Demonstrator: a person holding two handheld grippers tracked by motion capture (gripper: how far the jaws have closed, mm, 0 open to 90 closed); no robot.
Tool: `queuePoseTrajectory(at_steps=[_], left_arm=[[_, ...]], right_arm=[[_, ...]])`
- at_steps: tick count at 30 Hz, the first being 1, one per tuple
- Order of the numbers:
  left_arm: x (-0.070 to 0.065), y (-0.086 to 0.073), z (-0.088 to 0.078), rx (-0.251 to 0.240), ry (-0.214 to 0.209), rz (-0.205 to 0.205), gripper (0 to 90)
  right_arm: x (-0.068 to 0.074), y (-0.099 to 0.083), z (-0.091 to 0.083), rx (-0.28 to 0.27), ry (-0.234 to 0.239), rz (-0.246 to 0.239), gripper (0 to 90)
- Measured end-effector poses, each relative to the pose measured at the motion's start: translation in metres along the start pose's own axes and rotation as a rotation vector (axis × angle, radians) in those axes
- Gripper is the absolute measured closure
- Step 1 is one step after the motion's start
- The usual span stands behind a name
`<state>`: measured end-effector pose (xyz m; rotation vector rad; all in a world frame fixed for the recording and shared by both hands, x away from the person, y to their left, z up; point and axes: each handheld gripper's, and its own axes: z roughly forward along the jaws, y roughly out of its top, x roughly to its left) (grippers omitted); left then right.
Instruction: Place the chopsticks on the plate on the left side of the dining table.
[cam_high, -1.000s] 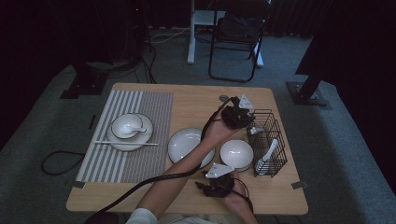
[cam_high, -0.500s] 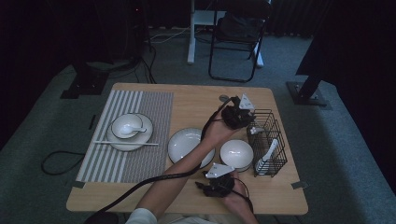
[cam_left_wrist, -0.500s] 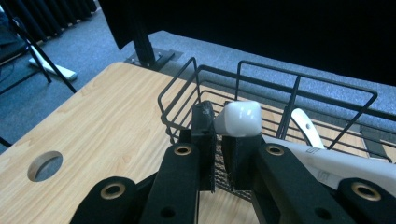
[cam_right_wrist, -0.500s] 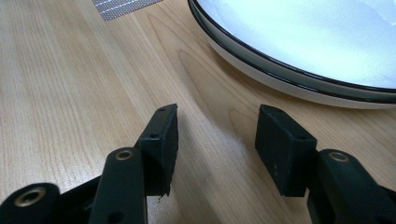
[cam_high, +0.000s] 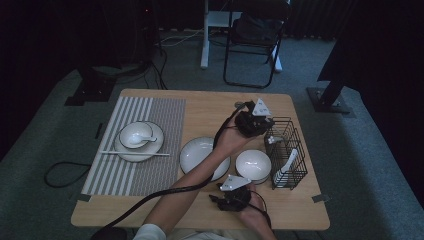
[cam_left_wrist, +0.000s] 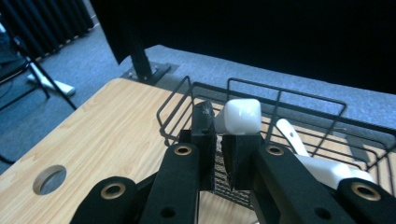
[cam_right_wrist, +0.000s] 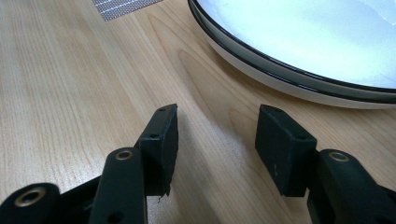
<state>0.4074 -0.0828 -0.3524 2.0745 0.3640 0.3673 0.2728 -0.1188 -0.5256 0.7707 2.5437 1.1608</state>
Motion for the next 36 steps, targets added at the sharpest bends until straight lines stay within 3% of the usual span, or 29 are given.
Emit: queuePoseTrajectory(at_steps=[16, 27, 36], left_arm=[[0.013, -0.004, -0.04, -0.078, -0.025, -0.023, 84.6], [0.026, -0.007, -0.069, -0.128, -0.041, -0.061, 84.6], [0.036, -0.019, -0.099, -0.156, -0.044, -0.068, 84.6]], right_arm=[[0.0, 0.0, 0.0, 0.0, -0.002, -0.003, 48.5], [0.0, 0.0, 0.0, 0.0, -0.002, 0.001, 48.5], [0.0, 0.0, 0.0, 0.001, -0.004, 0.0, 48.5]])
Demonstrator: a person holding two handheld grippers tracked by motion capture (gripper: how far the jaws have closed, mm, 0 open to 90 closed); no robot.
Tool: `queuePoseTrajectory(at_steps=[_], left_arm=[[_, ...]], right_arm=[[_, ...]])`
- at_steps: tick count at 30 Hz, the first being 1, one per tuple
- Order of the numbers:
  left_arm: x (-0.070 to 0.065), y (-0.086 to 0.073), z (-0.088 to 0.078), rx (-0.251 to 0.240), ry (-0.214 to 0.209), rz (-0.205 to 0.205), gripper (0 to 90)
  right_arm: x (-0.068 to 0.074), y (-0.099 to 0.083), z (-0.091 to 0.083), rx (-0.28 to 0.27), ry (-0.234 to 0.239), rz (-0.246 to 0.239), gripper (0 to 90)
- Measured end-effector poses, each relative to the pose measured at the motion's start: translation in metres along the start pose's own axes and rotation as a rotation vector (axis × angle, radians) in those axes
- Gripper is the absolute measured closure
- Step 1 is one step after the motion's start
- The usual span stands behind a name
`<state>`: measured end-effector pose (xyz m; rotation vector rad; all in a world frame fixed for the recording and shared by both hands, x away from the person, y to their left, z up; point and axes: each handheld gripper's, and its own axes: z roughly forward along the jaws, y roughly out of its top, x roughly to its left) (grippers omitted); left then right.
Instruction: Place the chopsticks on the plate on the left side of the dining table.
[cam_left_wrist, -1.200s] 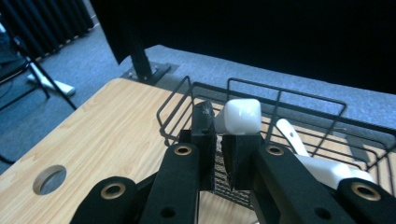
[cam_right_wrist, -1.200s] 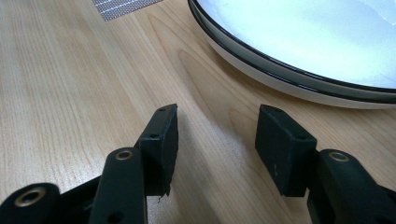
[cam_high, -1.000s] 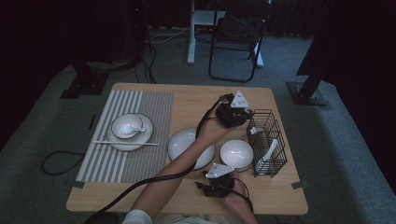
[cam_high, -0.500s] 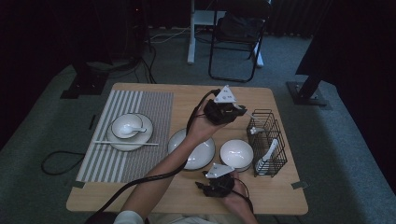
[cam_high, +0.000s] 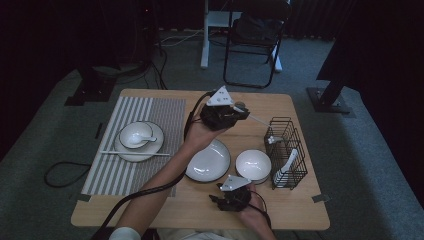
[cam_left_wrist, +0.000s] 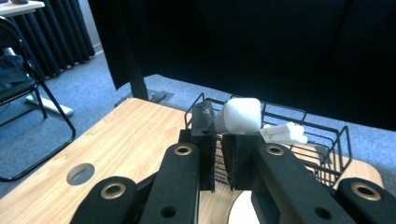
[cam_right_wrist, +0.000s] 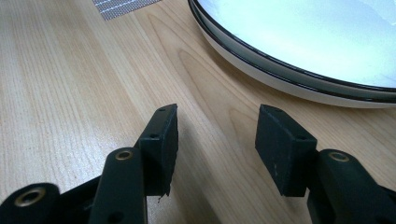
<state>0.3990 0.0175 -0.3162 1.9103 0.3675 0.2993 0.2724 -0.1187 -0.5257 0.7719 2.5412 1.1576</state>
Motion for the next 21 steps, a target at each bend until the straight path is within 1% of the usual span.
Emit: queuePoseTrajectory(at_steps=[2, 5, 9, 11, 12, 13, 14, 16, 17, 21], left_arm=[[0.001, -0.001, -0.007, -0.006, 0.004, 0.001, 84.6], [0.003, -0.003, -0.019, -0.025, -0.003, -0.004, 84.6], [0.005, -0.004, -0.033, -0.031, -0.01, 0.0, 84.6], [0.006, -0.007, -0.04, -0.03, 0.002, 0.001, 84.6], [0.006, -0.007, -0.04, -0.03, 0.002, 0.001, 84.6], [0.009, -0.011, -0.05, -0.03, 0.006, -0.006, 84.7], [0.009, -0.011, -0.05, -0.03, 0.006, -0.006, 84.6], [0.012, -0.016, -0.059, -0.026, 0.024, -0.006, 84.7], [0.012, -0.016, -0.059, -0.026, 0.024, -0.006, 84.7], [0.016, -0.025, -0.069, -0.011, 0.047, -0.01, 84.6]], right_arm=[[0.0, 0.0, 0.0, 0.0, 0.001, 0.002, 48.5], [0.0, 0.0, 0.0, -0.001, 0.0, -0.002, 48.5], [0.0, 0.0, 0.0, -0.001, 0.002, 0.003, 48.5], [0.0, 0.0, 0.0, 0.0, 0.001, 0.002, 48.5], [0.0, 0.0, 0.0, 0.0, 0.001, 0.002, 48.5], [-0.001, 0.0, 0.0, -0.002, 0.004, 0.004, 48.5], [-0.001, 0.0, 0.0, -0.002, 0.004, 0.004, 48.5], [-0.001, 0.0, 0.0, -0.001, 0.007, 0.005, 48.5], [-0.001, 0.0, 0.0, -0.001, 0.007, 0.005, 48.5], [-0.001, 0.0, 0.0, -0.001, 0.008, 0.003, 48.6]])
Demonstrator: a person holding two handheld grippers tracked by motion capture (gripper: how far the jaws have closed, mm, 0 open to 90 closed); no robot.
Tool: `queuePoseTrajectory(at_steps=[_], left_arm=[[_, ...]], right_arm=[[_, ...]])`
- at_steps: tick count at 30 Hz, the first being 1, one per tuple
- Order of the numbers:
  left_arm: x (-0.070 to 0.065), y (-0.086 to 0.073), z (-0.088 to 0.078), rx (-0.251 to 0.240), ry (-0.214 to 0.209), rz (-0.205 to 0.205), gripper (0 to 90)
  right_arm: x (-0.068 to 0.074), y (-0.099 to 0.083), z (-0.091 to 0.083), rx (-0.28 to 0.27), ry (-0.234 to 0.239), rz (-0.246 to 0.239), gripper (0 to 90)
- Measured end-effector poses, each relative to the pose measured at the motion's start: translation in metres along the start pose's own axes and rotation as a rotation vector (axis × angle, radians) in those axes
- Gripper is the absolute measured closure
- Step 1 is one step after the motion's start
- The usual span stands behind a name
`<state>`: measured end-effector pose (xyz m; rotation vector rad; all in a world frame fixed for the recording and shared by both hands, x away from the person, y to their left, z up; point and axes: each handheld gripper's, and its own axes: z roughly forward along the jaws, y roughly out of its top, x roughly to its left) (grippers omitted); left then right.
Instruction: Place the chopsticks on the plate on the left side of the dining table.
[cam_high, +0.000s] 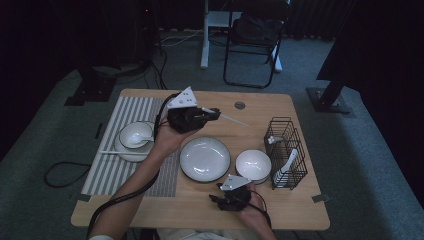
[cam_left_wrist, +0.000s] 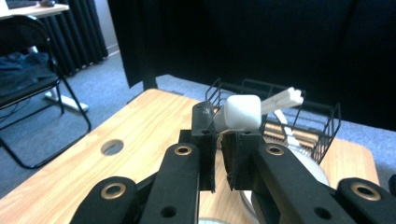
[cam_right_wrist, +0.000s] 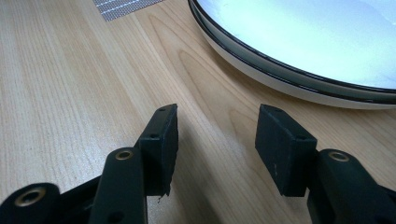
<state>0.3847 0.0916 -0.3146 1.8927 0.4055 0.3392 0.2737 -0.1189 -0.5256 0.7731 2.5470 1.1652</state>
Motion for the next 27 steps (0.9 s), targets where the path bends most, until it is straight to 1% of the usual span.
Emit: queuePoseTrajectory(at_steps=[3, 7, 8, 9, 13, 14, 15, 16, 20, 22, 25, 27], left_arm=[[0.003, -0.006, -0.006, 0.017, 0.013, -0.001, 84.6], [0.006, -0.015, -0.015, 0.019, 0.028, -0.012, 84.6], [0.006, -0.015, -0.015, 0.019, 0.028, -0.012, 84.6], [0.008, -0.02, -0.021, 0.018, 0.034, -0.024, 84.6], [0.011, -0.031, -0.034, 0.011, 0.044, -0.045, 84.6], [0.011, -0.031, -0.034, 0.011, 0.044, -0.045, 84.6], [0.012, -0.036, -0.04, 0.014, 0.056, -0.054, 84.6], [0.012, -0.039, -0.043, 0.014, 0.062, -0.059, 84.6], [0.014, -0.049, -0.056, 0.017, 0.082, -0.07, 84.6], [0.014, -0.054, -0.061, 0.017, 0.09, -0.08, 84.6], [0.015, -0.061, -0.068, 0.023, 0.102, -0.088, 84.6], [0.015, -0.061, -0.068, 0.023, 0.102, -0.088, 84.6]], right_arm=[[0.0, 0.0, 0.0, 0.0, 0.002, 0.004, 48.5], [-0.001, 0.0, 0.0, 0.0, 0.007, 0.002, 48.6], [-0.001, 0.0, 0.0, 0.001, 0.007, 0.002, 48.6], [-0.002, 0.001, 0.0, 0.005, 0.007, -0.002, 48.7], [-0.003, 0.002, -0.002, 0.015, 0.005, -0.007, 50.2], [-0.003, 0.002, -0.002, 0.015, 0.005, -0.007, 50.2], [-0.003, 0.003, -0.004, 0.013, 0.007, -0.008, 50.4], [-0.004, 0.006, -0.007, 0.007, 0.019, -0.014, 51.3], [-0.002, 0.013, -0.011, 0.013, 0.028, -0.045, 51.7], [-0.001, 0.017, -0.014, 0.003, 0.042, -0.047, 51.8], [0.001, 0.024, -0.02, -0.009, 0.051, -0.066, 52.3], [0.002, 0.026, -0.022, -0.012, 0.053, -0.071, 52.3]])
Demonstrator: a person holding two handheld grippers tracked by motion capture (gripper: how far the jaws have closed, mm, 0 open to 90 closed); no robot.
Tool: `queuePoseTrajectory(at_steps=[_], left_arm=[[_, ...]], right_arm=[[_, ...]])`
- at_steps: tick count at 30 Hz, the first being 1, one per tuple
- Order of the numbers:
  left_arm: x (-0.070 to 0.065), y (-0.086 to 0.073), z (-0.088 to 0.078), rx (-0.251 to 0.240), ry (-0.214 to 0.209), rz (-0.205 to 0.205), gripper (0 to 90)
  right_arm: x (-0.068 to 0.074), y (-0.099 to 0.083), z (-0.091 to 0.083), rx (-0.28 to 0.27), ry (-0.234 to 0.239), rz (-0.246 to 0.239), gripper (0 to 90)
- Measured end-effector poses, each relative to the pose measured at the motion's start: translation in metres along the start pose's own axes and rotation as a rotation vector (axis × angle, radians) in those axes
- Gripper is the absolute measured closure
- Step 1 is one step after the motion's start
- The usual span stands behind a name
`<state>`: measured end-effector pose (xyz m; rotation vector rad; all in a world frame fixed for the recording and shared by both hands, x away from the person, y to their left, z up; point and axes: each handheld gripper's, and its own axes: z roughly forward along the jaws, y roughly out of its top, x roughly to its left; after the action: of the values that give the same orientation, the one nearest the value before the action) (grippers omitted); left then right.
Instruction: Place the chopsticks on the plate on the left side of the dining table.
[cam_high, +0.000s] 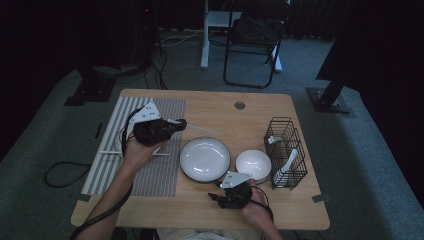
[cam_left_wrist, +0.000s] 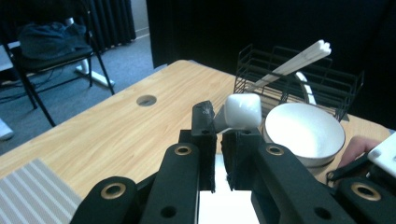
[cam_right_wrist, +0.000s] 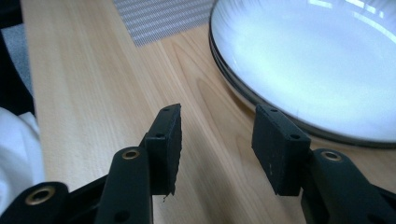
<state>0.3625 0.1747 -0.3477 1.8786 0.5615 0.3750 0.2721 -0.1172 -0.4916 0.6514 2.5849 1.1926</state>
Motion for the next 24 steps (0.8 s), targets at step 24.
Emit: queuePoseTrajectory(at_steps=[24], left_arm=[[0.004, -0.047, -0.049, 0.037, 0.058, -0.05, 84.6]], right_arm=[[-0.014, 0.075, -0.017, -0.093, -0.01, -0.117, 61.3]])
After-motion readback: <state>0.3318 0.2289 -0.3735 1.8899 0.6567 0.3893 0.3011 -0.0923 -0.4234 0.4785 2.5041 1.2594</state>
